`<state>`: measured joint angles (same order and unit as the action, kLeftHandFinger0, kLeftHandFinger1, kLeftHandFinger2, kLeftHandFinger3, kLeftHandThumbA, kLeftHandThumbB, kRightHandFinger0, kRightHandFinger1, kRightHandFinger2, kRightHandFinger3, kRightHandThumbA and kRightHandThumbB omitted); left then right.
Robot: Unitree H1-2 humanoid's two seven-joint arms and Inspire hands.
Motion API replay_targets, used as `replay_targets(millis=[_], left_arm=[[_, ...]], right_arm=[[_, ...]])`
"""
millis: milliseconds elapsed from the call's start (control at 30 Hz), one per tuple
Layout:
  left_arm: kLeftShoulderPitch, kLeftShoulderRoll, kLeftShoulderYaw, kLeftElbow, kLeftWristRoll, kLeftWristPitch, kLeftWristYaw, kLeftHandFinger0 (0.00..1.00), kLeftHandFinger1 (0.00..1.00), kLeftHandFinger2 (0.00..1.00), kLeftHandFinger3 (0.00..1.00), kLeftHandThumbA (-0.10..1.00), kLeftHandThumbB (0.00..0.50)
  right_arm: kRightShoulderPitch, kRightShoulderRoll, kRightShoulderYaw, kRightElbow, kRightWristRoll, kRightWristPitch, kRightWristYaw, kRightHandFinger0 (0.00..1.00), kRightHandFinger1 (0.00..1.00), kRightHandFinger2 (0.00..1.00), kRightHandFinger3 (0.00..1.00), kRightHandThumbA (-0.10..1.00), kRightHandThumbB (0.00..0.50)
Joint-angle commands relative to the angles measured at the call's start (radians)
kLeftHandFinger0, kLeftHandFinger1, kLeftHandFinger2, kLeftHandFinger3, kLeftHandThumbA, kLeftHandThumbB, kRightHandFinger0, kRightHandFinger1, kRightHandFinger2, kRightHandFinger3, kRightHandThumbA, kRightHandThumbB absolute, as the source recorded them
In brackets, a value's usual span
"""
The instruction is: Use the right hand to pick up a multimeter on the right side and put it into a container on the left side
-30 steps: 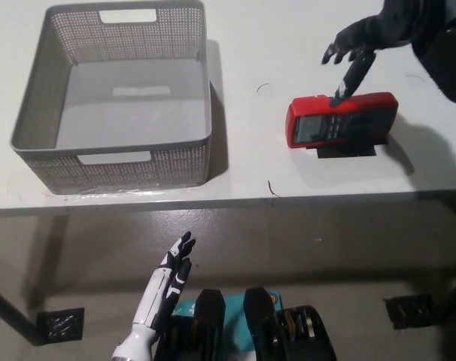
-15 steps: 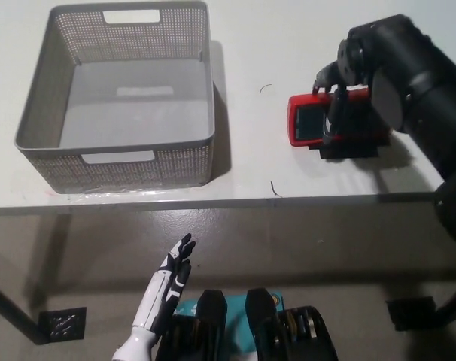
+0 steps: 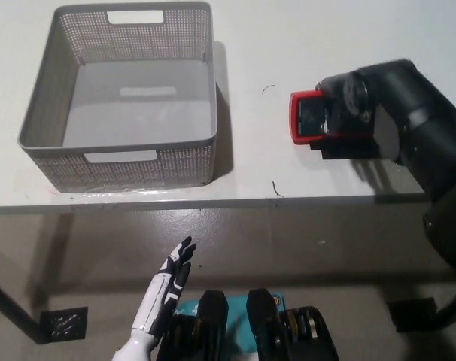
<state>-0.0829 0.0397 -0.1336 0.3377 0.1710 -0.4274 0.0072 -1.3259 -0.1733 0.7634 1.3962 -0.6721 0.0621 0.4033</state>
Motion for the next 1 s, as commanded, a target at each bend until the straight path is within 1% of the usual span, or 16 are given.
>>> replay_targets(millis=[0,67,100,133,200,233,267,300,367,400,433,533,567,733,800,967], left_arm=[[-0.008,0.003,-0.002,-0.031,-0.027,-0.038,-0.019,1.00,1.00,1.00,1.00,1.00,0.339],[-0.011,0.006,0.000,-0.030,-0.027,-0.042,-0.021,1.00,1.00,1.00,1.00,1.00,0.330],[-0.013,0.006,0.000,-0.029,-0.027,-0.042,-0.022,1.00,1.00,1.00,1.00,1.00,0.336],[-0.011,0.004,-0.001,-0.029,-0.025,-0.040,-0.021,1.00,1.00,1.00,1.00,1.00,0.339],[-0.009,0.004,-0.002,-0.031,-0.029,-0.037,-0.026,1.00,1.00,1.00,1.00,1.00,0.345],[-0.010,0.007,-0.003,-0.031,-0.032,-0.041,-0.032,1.00,1.00,1.00,1.00,1.00,0.336],[-0.014,0.009,-0.004,-0.029,-0.027,-0.041,-0.031,1.00,1.00,1.00,1.00,1.00,0.334],[-0.018,0.010,-0.005,-0.026,-0.027,-0.042,-0.029,1.00,1.00,1.00,1.00,1.00,0.324],[-0.023,0.005,0.000,-0.019,-0.036,-0.040,-0.031,1.00,1.00,1.00,1.00,1.00,0.340],[-0.026,0.004,0.001,-0.015,-0.036,-0.041,-0.030,1.00,1.00,1.00,1.00,1.00,0.336],[-0.028,0.003,0.001,-0.014,-0.037,-0.040,-0.031,1.00,1.00,1.00,1.00,1.00,0.335],[-0.028,0.004,0.000,-0.015,-0.033,-0.041,-0.032,1.00,1.00,1.00,1.00,1.00,0.327],[-0.028,0.003,0.000,-0.014,-0.034,-0.042,-0.032,1.00,1.00,1.00,1.00,1.00,0.338],[-0.031,0.005,0.000,-0.011,-0.044,-0.043,-0.038,1.00,1.00,1.00,1.00,1.00,0.335],[-0.032,0.004,0.003,-0.011,-0.046,-0.042,-0.039,1.00,1.00,1.00,1.00,1.00,0.339],[-0.032,0.007,0.003,-0.013,-0.042,-0.042,-0.040,1.00,1.00,1.00,1.00,1.00,0.331]], right_arm=[[0.094,-0.033,-0.044,0.049,0.022,0.033,-0.139,0.88,1.00,1.00,1.00,0.43,0.478],[0.107,-0.047,-0.055,0.052,0.017,0.026,-0.180,0.96,1.00,1.00,1.00,0.36,0.444],[0.112,-0.052,-0.060,0.052,0.017,0.024,-0.197,0.96,1.00,1.00,1.00,0.31,0.459],[0.127,-0.066,-0.070,0.048,0.022,0.004,-0.240,0.92,1.00,1.00,0.80,0.13,0.407],[0.141,-0.077,-0.085,0.046,0.028,-0.021,-0.285,0.81,0.91,0.95,0.67,0.00,0.379],[0.156,-0.086,-0.107,0.045,0.043,-0.033,-0.334,0.60,0.71,0.79,0.74,-0.10,0.325],[0.169,-0.092,-0.115,0.045,0.044,-0.049,-0.386,0.44,0.56,0.65,0.87,-0.10,0.236],[0.179,-0.098,-0.135,0.044,0.057,-0.061,-0.418,0.31,0.44,0.58,0.98,-0.10,0.194],[0.189,-0.104,-0.162,0.044,0.074,-0.082,-0.449,0.28,0.44,0.56,1.00,-0.10,0.191],[0.189,-0.106,-0.168,0.044,0.073,-0.087,-0.458,0.35,0.49,0.59,1.00,-0.10,0.197],[0.188,-0.106,-0.175,0.044,0.072,-0.090,-0.467,0.30,0.43,0.51,0.96,-0.10,0.198],[0.186,-0.107,-0.187,0.045,0.067,-0.097,-0.485,0.18,0.35,0.48,0.90,-0.10,0.196],[0.187,-0.108,-0.189,0.045,0.065,-0.105,-0.497,0.22,0.40,0.51,0.83,-0.10,0.199],[0.180,-0.107,-0.194,0.048,0.064,-0.105,-0.508,0.19,0.35,0.46,0.67,-0.10,0.202],[0.179,-0.106,-0.209,0.048,0.079,-0.111,-0.515,0.02,0.20,0.32,0.48,-0.10,0.206],[0.181,-0.107,-0.241,0.046,0.099,-0.140,-0.531,0.00,0.15,0.29,0.42,-0.10,0.182]])
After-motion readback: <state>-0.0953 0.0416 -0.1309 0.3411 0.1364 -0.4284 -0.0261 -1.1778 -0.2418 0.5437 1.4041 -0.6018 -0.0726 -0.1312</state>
